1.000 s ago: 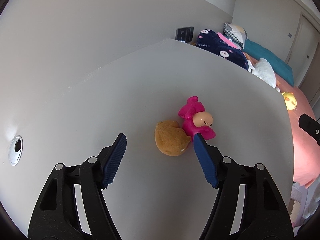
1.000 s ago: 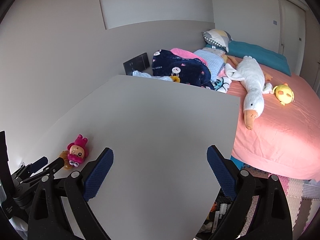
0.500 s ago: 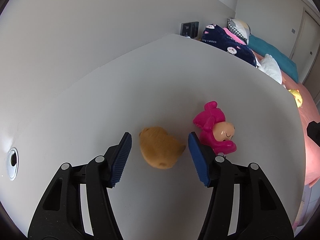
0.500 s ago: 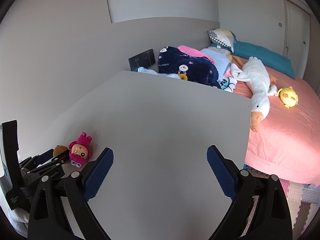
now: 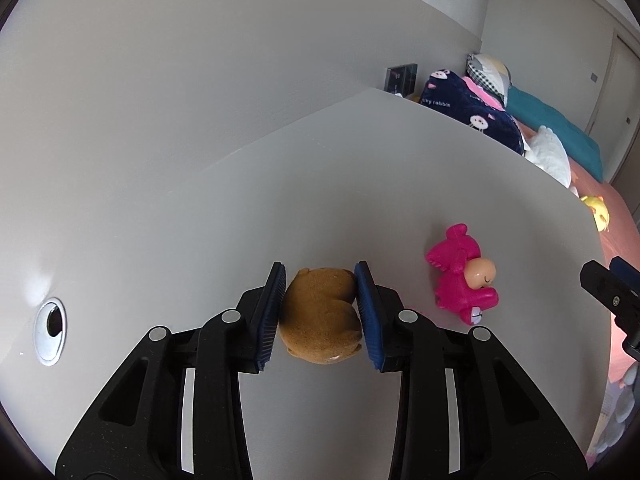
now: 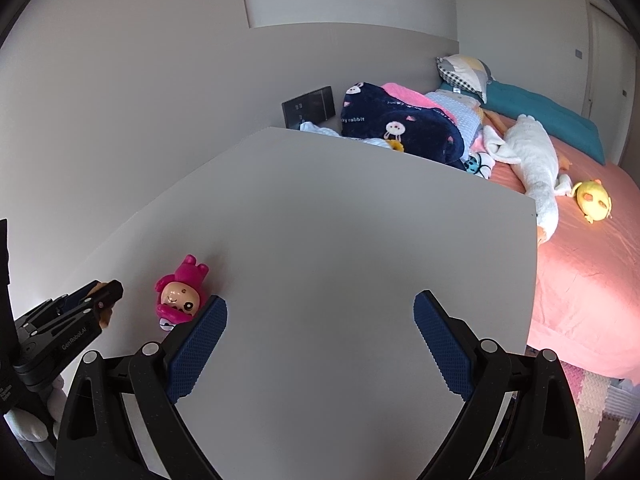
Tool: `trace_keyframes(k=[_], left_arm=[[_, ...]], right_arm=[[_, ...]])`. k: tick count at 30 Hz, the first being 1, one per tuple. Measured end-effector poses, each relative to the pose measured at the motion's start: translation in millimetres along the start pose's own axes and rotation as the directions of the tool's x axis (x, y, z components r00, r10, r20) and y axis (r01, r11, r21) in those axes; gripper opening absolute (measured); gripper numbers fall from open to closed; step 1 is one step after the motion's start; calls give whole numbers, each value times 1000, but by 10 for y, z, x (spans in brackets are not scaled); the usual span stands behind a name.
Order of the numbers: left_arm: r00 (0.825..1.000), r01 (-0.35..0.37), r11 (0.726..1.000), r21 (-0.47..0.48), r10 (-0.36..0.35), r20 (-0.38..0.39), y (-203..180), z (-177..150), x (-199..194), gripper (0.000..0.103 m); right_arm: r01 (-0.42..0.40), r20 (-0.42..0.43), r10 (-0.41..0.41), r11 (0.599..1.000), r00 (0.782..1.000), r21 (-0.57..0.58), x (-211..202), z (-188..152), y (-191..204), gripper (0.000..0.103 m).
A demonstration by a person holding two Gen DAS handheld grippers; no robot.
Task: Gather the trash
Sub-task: 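Grasp the brown plush toy with left tool while right tool grasps the pink doll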
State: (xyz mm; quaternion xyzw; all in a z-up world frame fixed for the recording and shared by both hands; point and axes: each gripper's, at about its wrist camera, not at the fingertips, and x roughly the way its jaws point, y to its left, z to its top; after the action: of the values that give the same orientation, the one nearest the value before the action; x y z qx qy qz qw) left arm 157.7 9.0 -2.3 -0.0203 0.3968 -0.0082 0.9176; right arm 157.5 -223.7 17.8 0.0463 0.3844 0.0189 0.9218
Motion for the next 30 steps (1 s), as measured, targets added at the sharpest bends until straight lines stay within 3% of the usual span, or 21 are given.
trace_keyframes(k=[4,14,24,26,30], left_arm=[[999,-37,999,-3,37,9,208,-13,-63,35],[994,-107,985,-139,109,8,824,29,-103,35],[991,-131,978,-163,130,-14,885,34,-4,35],[991,-131,978,-163,130,-19,876,31,13,35],[994,-107,979,-174,106,-19,867,49,46,35]], right_arm=[[-16,-7,16,1000,1000,-10,62,14,139,94],[-83,-52,81,996,995,-33,323,7,547,94],[-63,-76,54,991,996,-119,559,47,926,94],[-69,-94,56,988,994,-136,606,47,967,89],[-98,-166,75,986,983,-136,747,13,986,58]])
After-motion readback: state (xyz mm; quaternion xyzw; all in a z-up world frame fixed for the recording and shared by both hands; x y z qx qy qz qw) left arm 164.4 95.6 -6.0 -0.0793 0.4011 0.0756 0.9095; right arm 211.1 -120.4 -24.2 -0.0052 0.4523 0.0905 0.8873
